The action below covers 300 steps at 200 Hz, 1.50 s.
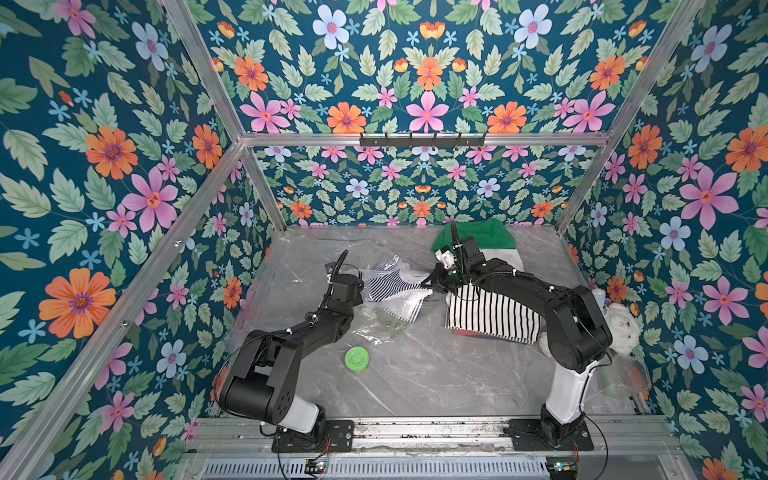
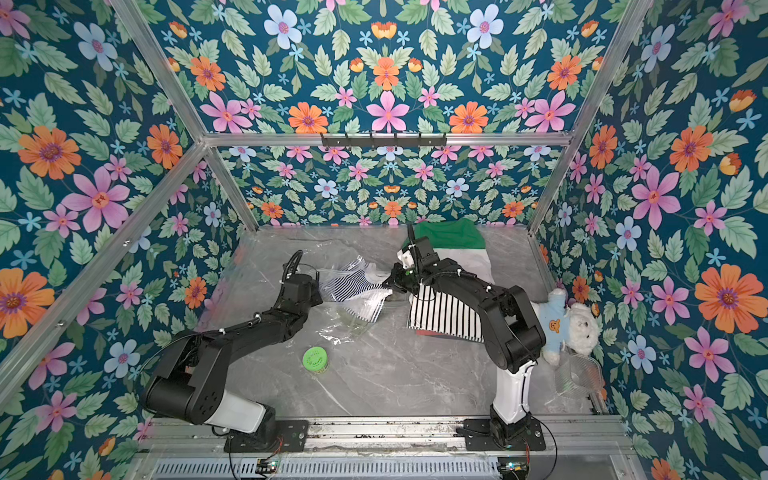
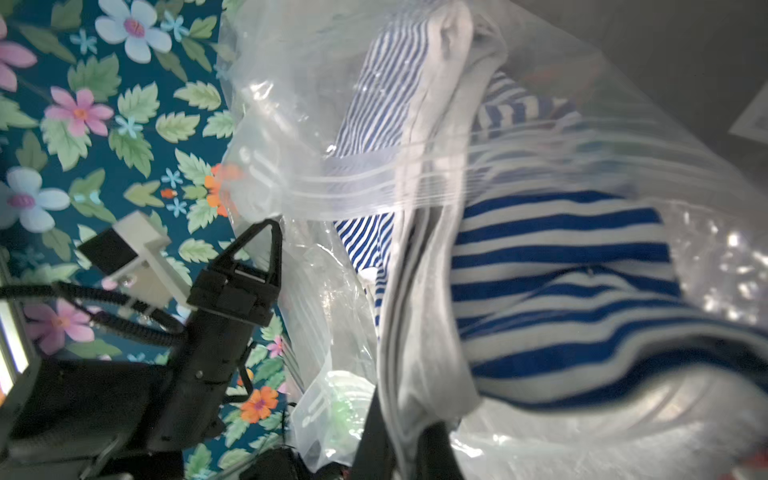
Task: Take the tank top out of the vacuum bag
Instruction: Take out the tank top from the vacuum bag.
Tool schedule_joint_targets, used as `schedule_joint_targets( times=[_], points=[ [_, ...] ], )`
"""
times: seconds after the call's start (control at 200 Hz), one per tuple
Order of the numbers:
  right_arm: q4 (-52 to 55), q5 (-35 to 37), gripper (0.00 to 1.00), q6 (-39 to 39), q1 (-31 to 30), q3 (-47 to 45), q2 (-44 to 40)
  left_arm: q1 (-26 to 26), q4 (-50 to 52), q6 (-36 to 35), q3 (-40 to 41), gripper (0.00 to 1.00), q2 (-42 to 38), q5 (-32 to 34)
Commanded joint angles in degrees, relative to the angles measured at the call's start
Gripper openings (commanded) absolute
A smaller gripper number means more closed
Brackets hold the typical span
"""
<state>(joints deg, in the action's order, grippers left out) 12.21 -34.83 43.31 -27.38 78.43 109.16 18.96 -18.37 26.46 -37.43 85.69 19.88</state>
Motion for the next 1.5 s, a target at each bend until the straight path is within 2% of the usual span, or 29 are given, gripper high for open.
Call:
schedule_joint_targets(
  times=[0.0, 0.165, 0.36, 0.41, 0.46, 0.505, 0.57, 0.69, 0.88, 1.11, 1.35, 1.455, 1.495],
  points=[
    [-2.13, -2.19, 0.0, 1.04, -0.22, -0.28, 1.79, -0.15, -0.61, -0.18, -0.36, 0.0, -0.08, 0.68],
    [0.66, -1.97, 0.0, 0.02, -0.18, 4.84, 7.76, -0.06, -0.61, -0.07, -0.14, 0.0, -0.26, 0.52],
    [6.87, 2.78, 0.0, -3.3, -0.18, 12.23, 12.1, -0.09, -0.17, -0.27, -0.05, 0.0, -0.79, 1.04],
    [6.61, 2.99, 0.15, -3.3, -0.18, 11.54, 11.17, -0.07, 0.0, -0.34, -0.01, 0.0, -0.88, 1.04],
    [5.31, 3.25, 0.34, -2.59, -0.21, 9.75, 9.59, -0.07, 0.09, -0.35, 0.08, 0.0, -0.96, 1.28],
    [4.04, 3.24, 0.44, -1.74, -0.17, 7.84, 8.08, -0.08, 0.0, -0.35, 0.12, 0.0, -0.88, 1.3],
    [1.79, 2.82, 0.51, -0.17, -0.22, 4.91, 6.13, -0.07, -0.26, -0.28, -0.01, 0.0, -0.62, 1.21],
    [-4.48, 0.01, 0.58, 4.21, -0.19, -0.37, 4.21, -0.08, -0.94, 0.04, -0.09, 0.0, 0.0, 0.54],
    [-9.05, -4.45, 0.59, 7.21, -2.02, -0.47, 5.61, -0.12, -1.21, 0.17, -0.11, 0.0, 0.18, 0.08],
    [-6.4, -3.38, 0.58, 4.53, -5.2, 3.78, 5.8, -0.09, -0.88, 0.09, 0.43, 0.0, -0.7, 0.69],
    [-7.22, -5.36, 0.45, 4.59, -6.23, 4.82, 4.61, -0.14, -1.1, 0.17, 0.25, 0.0, -0.26, 0.43],
    [-5.1, -3.0, 0.45, 4.09, -6.08, 4.97, 6.0, -0.11, -1.23, 0.17, 0.19, 0.0, -0.16, 0.25],
    [-4.39, -1.81, 0.48, 3.85, -6.0, 4.87, 6.5, -0.08, -1.23, 0.17, 0.21, 0.0, -0.24, 0.25]
  ],
)
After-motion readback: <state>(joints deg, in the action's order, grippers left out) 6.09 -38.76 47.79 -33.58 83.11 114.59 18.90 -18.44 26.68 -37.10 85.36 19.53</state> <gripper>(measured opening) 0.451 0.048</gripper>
